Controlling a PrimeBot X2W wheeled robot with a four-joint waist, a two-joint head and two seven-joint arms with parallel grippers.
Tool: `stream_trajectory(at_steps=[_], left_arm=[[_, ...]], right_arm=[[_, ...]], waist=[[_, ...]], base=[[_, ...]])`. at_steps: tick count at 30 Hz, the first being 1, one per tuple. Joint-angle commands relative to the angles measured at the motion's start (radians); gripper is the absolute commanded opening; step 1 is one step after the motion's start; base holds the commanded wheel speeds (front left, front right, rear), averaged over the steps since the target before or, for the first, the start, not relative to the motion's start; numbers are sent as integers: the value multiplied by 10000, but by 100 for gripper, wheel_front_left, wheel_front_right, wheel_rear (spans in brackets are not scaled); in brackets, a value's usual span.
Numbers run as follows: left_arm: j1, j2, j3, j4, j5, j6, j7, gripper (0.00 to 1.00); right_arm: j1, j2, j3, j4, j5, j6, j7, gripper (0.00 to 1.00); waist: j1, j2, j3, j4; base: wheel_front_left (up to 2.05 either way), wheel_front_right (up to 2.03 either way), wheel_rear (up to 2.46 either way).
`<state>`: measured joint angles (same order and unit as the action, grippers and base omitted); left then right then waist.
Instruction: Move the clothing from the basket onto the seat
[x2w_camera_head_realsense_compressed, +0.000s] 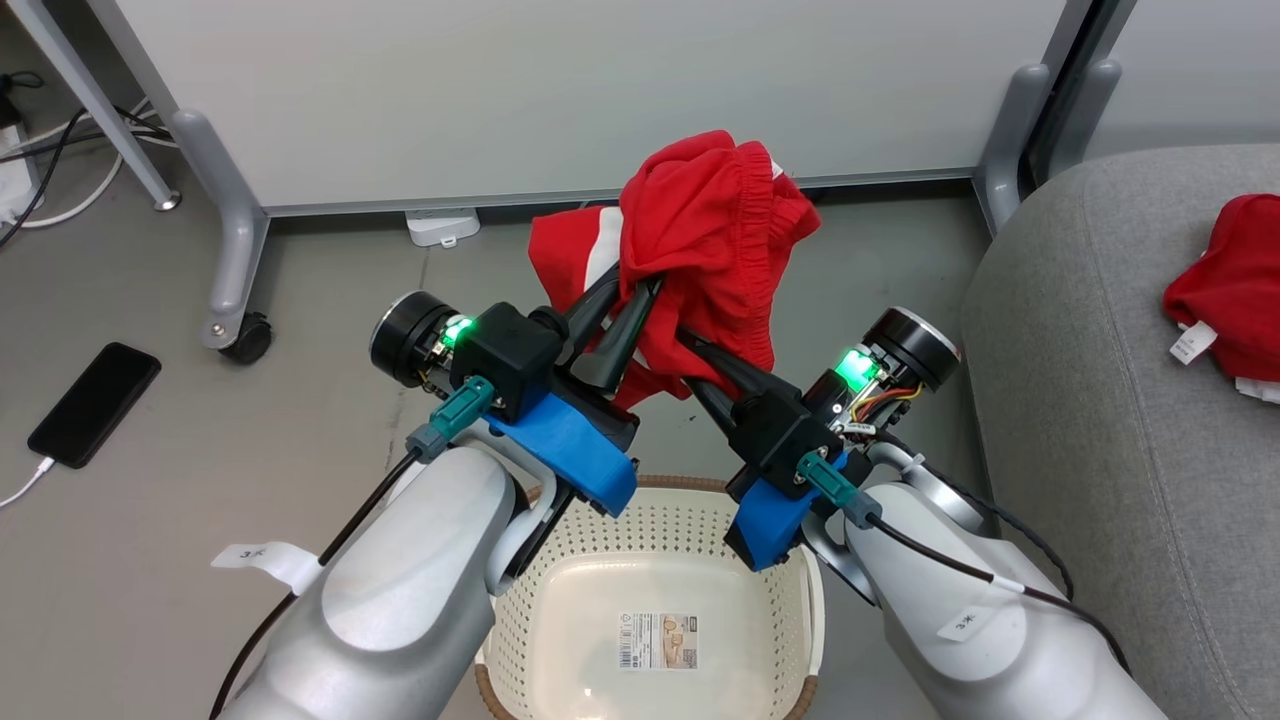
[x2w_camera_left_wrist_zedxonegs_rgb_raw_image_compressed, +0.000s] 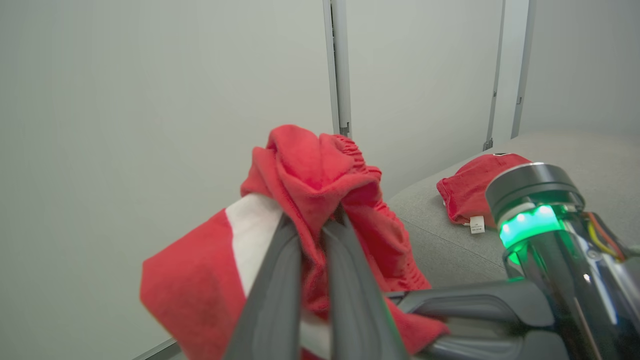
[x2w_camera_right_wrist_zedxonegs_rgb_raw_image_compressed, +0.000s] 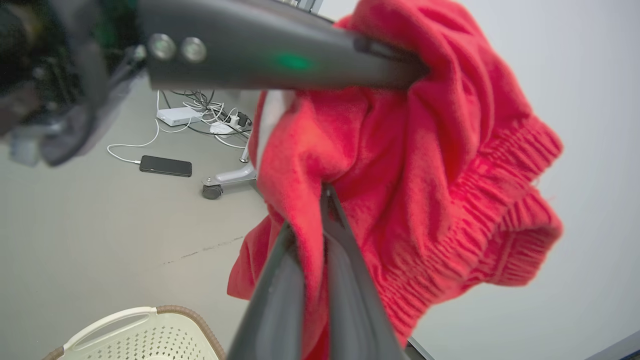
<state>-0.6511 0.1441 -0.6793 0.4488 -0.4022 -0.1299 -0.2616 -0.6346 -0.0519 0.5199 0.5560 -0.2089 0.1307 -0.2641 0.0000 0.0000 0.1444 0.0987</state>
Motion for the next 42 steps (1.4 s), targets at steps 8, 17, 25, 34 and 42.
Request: stream_trajectory(at_steps=[8, 17, 25, 34, 42], left_arm=[[-98, 38, -59, -27, 37, -7, -51, 0], [21, 6, 134, -82, 362, -8, -51, 100], [147, 47, 325, -208, 527, -8, -51, 100], [259, 168, 515, -280, 688, -8, -51, 100], [407, 344, 427, -306, 693, -8, -50, 100]], right_arm=[[82, 23, 202, -15, 316, 2, -4, 0], [197, 22, 365, -5, 539, 2, -4, 0], [360, 23, 378, -114, 757, 2, -6, 0], [693, 22, -147, -411, 1005, 2, -6, 0], [1093, 16, -1087, -1015, 995, 2, -6, 0]], waist=[[0, 0, -18, -50], [0, 0, -61, -33], [0, 0, 4, -81], [0, 0, 180, -306], [0, 0, 372, -881]], base=[[0, 0, 0], [0, 0, 0], [0, 0, 0], [0, 0, 0], [0, 0, 0]])
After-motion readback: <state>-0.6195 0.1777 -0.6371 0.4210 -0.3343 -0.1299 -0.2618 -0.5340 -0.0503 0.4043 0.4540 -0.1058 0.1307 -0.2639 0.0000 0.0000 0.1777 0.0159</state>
